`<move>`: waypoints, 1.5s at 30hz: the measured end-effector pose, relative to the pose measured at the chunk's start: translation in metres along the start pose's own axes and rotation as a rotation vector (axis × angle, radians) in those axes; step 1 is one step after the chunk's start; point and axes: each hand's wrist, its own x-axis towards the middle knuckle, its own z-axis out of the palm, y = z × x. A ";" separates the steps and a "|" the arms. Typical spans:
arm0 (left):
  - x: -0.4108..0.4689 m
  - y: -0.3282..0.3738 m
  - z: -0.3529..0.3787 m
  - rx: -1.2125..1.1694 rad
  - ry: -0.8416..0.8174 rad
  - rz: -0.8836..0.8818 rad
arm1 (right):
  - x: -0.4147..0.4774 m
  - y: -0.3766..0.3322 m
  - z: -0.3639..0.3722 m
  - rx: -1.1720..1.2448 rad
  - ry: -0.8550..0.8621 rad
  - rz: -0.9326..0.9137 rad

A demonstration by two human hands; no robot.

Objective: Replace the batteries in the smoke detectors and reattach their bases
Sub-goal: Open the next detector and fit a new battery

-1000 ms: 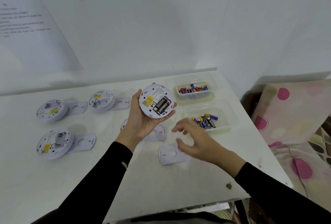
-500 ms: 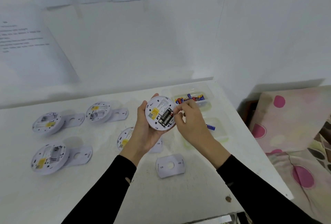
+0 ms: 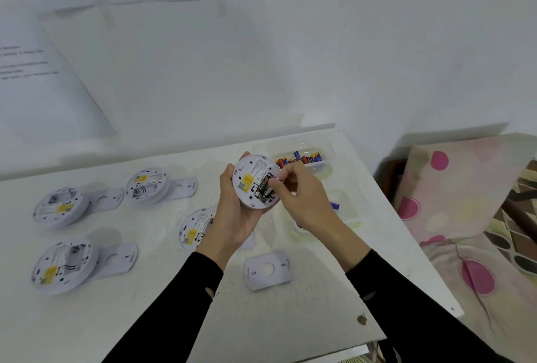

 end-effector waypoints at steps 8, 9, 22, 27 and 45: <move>0.000 0.002 0.001 -0.110 -0.006 -0.024 | 0.013 0.050 -0.050 -0.279 -0.027 0.217; 0.000 0.002 0.003 -0.111 -0.013 -0.027 | 0.014 0.057 -0.049 -0.330 -0.073 0.231; 0.002 -0.002 0.010 -0.098 -0.048 -0.030 | 0.005 0.016 -0.014 -0.137 0.053 -0.296; 0.000 -0.002 0.011 -0.098 -0.081 -0.039 | 0.011 0.017 -0.013 -0.135 0.049 -0.290; -0.001 -0.005 0.018 -0.002 -0.064 0.025 | -0.002 0.016 -0.005 -0.224 0.020 -0.275</move>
